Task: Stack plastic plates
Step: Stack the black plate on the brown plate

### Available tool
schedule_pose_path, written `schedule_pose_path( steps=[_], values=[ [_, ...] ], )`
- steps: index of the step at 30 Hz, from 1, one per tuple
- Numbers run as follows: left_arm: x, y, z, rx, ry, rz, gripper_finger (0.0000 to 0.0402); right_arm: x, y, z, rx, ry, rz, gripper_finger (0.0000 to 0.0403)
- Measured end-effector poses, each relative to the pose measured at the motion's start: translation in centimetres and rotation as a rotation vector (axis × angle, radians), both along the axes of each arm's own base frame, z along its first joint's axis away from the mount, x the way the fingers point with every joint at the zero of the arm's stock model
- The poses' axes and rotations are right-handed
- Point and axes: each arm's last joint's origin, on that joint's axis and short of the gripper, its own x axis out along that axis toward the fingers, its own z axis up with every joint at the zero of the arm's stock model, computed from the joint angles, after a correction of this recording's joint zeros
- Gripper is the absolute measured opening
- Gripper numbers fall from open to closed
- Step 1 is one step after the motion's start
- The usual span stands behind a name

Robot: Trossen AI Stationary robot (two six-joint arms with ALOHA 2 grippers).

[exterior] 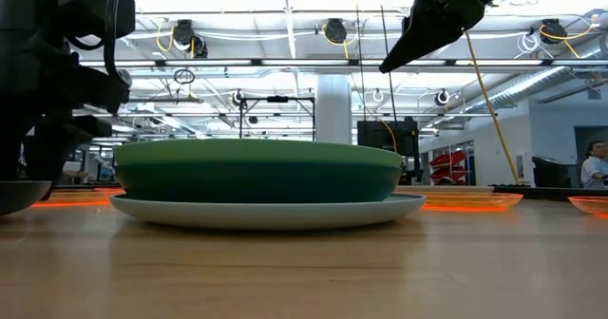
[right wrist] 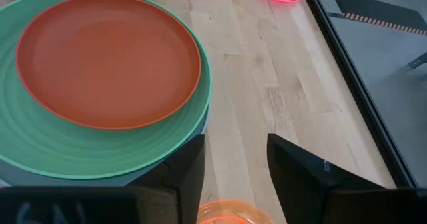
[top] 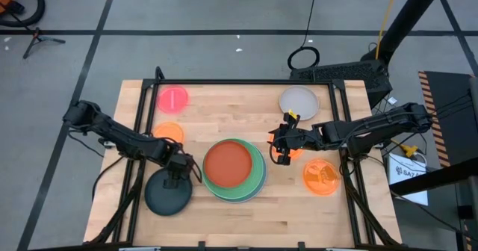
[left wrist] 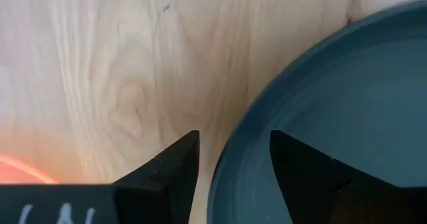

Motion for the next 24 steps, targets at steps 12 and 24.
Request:
schedule_pose_path(
  steps=[12,24],
  values=[
    [-0.3,-0.3,0.0,0.0,0.024,-0.005,0.0067,0.0,0.0,0.0,0.0,0.0,0.0,0.0155],
    [0.3,-0.5,1.9,-0.022,0.044,0.012,0.0011,0.0,0.0,0.0,0.005,-0.002,-0.004,0.0155]
  ],
)
